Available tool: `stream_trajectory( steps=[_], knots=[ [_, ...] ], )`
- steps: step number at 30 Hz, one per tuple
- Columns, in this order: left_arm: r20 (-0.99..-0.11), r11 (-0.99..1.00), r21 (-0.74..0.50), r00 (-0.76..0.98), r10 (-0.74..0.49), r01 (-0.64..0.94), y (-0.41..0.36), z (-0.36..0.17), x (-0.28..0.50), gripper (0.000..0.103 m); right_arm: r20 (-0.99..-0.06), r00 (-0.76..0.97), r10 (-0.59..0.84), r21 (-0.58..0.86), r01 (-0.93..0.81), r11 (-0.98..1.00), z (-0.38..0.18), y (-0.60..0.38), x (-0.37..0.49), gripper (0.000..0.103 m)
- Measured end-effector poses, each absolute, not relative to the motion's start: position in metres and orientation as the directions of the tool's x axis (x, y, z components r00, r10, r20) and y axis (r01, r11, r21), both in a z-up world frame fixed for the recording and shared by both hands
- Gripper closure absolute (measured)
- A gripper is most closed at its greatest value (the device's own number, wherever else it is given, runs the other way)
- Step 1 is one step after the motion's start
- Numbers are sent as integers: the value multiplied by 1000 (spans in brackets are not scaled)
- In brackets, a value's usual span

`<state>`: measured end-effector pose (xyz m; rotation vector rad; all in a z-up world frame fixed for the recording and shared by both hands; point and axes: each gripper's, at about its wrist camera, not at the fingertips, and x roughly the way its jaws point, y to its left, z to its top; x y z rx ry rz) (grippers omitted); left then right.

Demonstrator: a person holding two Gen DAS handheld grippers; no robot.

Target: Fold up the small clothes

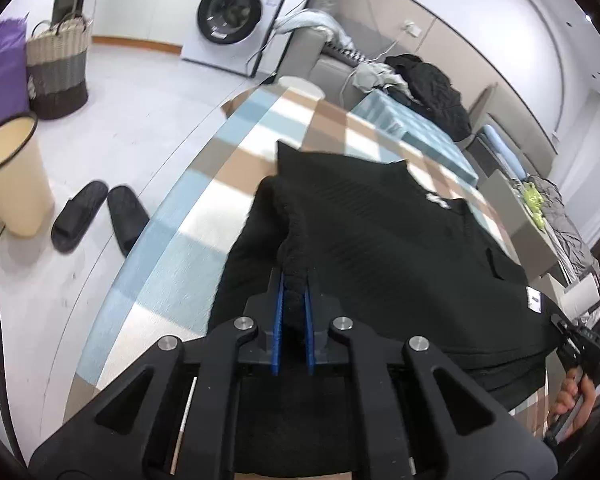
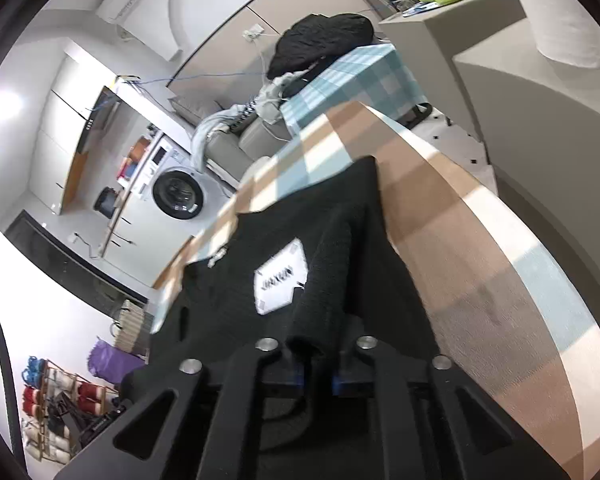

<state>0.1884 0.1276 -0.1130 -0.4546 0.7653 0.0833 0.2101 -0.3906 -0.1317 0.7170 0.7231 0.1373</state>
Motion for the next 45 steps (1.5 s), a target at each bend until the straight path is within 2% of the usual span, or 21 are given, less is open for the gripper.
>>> stream_trajectory(
  steps=[8, 14, 16, 17, 18, 19, 21, 22, 25, 28, 31, 38, 43, 44, 45],
  knots=[
    [-610, 893, -414, 783, -126, -179, 134, -72, 216, 98, -482, 787, 384, 689, 71, 721, -99, -394, 245, 97],
    [-588, 881, -428, 802, -105, -199, 152, -59, 274, 98, -482, 806, 343, 727, 150, 669, -97, -407, 316, 97],
    [-594, 872, -434, 800, -88, -226, 160, -63, 296, 97, -503, 788, 356, 744, 185, 642, -105, -411, 343, 92],
    [-595, 864, -438, 801, -73, -246, 165, -66, 306, 96, -521, 772, 363, 747, 208, 631, -111, -414, 359, 82],
    [-605, 863, -428, 795, -54, -267, 167, -69, 315, 90, -534, 771, 347, 743, 232, 628, -115, -417, 368, 72],
    [-629, 864, -405, 777, -27, -298, 170, -73, 324, 85, -546, 772, 326, 732, 250, 633, -117, -420, 371, 67],
    [-653, 864, -385, 758, -6, -325, 175, -79, 333, 57, -562, 776, 287, 705, 268, 657, -117, -423, 371, 63],
    [-647, 859, -396, 762, -9, -326, 178, -81, 332, 49, -564, 774, 287, 695, 258, 671, -116, -423, 369, 63],
    [-636, 857, -401, 772, -6, -323, 181, -86, 323, 42, -602, 757, 254, 619, 241, 748, -111, -419, 359, 62],
    [-652, 870, -379, 758, -10, -315, 178, -92, 317, 41, -656, 721, 222, 532, 233, 814, -111, -411, 348, 61],
    [-681, 895, -331, 732, -9, -298, 168, -100, 306, 41, -714, 681, 163, 414, 222, 883, -113, -402, 336, 56],
    [-738, 929, -261, 675, -17, -263, 146, -124, 304, 41, -757, 642, 122, 267, 134, 954, -129, -380, 318, 55],
    [-739, 930, -274, 672, -40, -246, 140, -125, 306, 41, -736, 661, 148, 300, 122, 946, -134, -377, 331, 58],
    [-738, 931, -273, 674, -40, -244, 140, -124, 305, 41, -740, 657, 144, 301, 133, 944, -137, -378, 335, 67],
    [-736, 931, -274, 675, -41, -242, 140, -124, 305, 41, -746, 653, 129, 287, 140, 948, -137, -377, 339, 81]
  ],
)
